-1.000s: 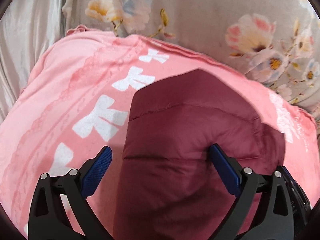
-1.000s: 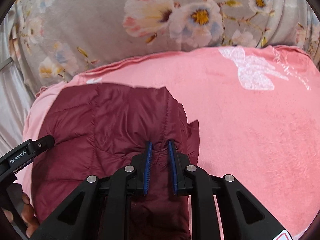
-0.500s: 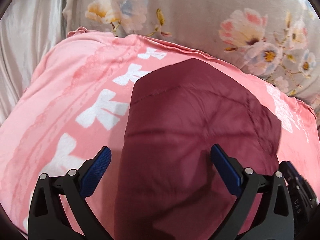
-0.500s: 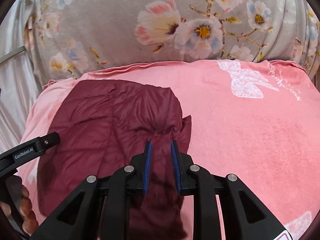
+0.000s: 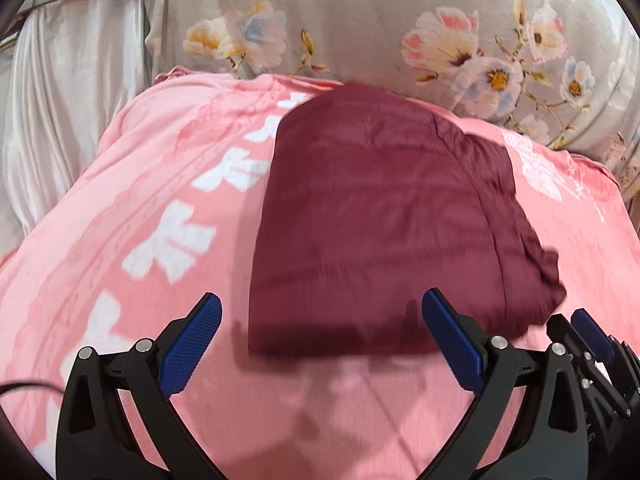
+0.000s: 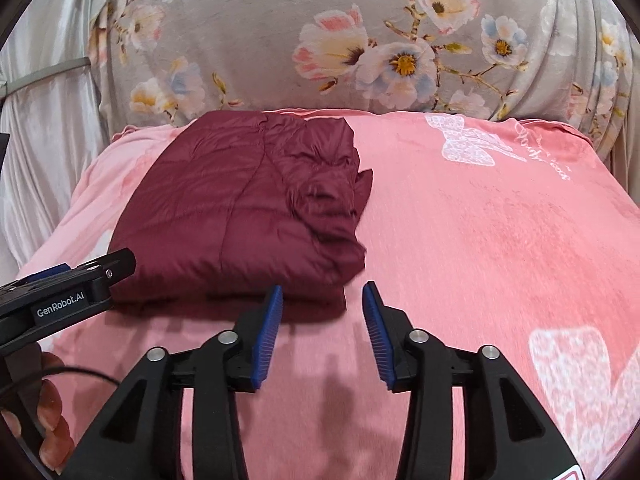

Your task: Fold large clothes

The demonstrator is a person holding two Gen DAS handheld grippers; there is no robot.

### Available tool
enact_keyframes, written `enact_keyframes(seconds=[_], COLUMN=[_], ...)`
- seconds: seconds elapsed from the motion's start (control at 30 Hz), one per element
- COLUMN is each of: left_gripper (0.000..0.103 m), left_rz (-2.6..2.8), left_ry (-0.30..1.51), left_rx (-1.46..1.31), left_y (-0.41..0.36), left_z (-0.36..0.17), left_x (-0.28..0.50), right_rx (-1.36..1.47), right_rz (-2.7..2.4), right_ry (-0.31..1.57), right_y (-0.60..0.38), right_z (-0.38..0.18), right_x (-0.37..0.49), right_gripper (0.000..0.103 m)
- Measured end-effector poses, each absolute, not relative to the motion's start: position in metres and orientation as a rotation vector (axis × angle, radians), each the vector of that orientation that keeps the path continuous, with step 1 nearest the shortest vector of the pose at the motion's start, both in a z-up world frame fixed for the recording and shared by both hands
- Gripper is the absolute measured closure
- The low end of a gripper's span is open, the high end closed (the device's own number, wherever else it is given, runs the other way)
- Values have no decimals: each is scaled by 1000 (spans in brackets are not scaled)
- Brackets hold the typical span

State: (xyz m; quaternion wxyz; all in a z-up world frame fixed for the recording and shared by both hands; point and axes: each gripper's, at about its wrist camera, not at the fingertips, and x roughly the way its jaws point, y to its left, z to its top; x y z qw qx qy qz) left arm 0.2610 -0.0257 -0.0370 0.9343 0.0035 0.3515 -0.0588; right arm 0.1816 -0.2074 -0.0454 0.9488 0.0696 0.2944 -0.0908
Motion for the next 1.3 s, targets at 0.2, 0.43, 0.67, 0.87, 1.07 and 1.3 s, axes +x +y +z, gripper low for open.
enact_keyframes(seconds=[0.2,0.43,0.67,0.87,1.07,1.3], left_gripper=[5,5,5,5,5,5], left_rz=[-91,-21,-3,-6,-1,2], left_ry=[711,688,662,669,654,651], left_rx=[16,-13,-29,0,18,25], left_y=[-23,-10,-6,-12,-15,-16], left_z=[-60,-79,-76,-78,-77,-77], left_x=[234,226,223,226,222,223], right_rx=[127,48,64,66,56,42], right_rz=[-206,-231,-236,-241,-251,-261], right_ry=[614,633,653,673,673,679], right_y=[-206,-193,-196,-199,-196,-195], right_z=[-55,-59,-61,-64,-64,-65], right_x=[167,170,171,175,174,175], right_gripper=[54,52,52,52,52,52])
